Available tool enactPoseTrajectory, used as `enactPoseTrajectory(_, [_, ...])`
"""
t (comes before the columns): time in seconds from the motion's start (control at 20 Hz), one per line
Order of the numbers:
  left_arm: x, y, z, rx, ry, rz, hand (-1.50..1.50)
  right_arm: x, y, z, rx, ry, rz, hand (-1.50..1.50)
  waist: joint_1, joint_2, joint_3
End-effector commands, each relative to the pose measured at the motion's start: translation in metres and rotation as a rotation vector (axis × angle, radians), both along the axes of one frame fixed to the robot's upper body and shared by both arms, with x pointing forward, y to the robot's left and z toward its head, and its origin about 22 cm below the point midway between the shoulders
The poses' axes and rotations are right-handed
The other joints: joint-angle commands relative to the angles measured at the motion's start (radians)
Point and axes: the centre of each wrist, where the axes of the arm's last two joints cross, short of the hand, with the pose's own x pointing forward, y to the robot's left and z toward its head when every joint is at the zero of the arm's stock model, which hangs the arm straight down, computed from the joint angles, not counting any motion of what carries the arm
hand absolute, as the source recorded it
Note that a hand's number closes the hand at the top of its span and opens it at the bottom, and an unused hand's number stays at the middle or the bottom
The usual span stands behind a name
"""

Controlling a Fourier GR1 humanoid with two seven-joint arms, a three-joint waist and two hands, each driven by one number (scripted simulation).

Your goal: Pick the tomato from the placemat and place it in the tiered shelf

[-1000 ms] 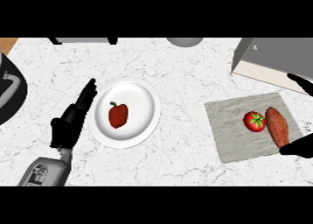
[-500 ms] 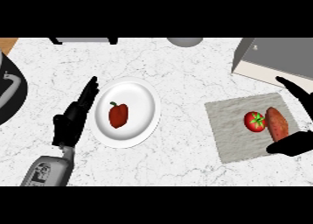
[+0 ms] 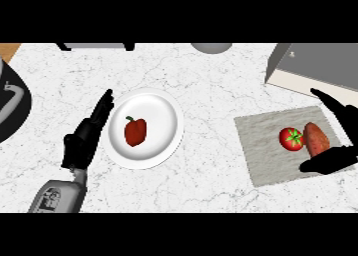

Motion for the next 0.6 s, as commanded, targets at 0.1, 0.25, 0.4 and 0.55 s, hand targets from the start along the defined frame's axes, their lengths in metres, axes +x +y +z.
enactPoseTrajectory(0.1, [-0.010, -0.014, 0.001, -0.003, 0.009, 0.002, 0.00, 0.012, 0.017, -0.009, -0.028, 0.028, 0.006, -1.50, 0.003, 0.000, 0.000])
enactPoseTrajectory(0.25, [0.000, -0.008, -0.003, 0.002, -0.011, 0.019, 0.00, -0.004, -0.005, -0.023, -0.051, 0.053, -0.003, -1.50, -0.002, 0.000, 0.000])
enactPoseTrajectory(0.4, [0.001, 0.008, 0.010, 0.010, -0.006, 0.004, 0.00, 0.009, 0.026, -0.022, -0.077, 0.053, 0.010, -1.50, 0.001, 0.000, 0.000])
enactPoseTrajectory(0.55, [-0.002, 0.009, 0.013, 0.008, -0.008, -0.016, 0.00, 0.019, 0.005, -0.023, -0.074, 0.063, 0.008, -1.50, 0.002, 0.000, 0.000])
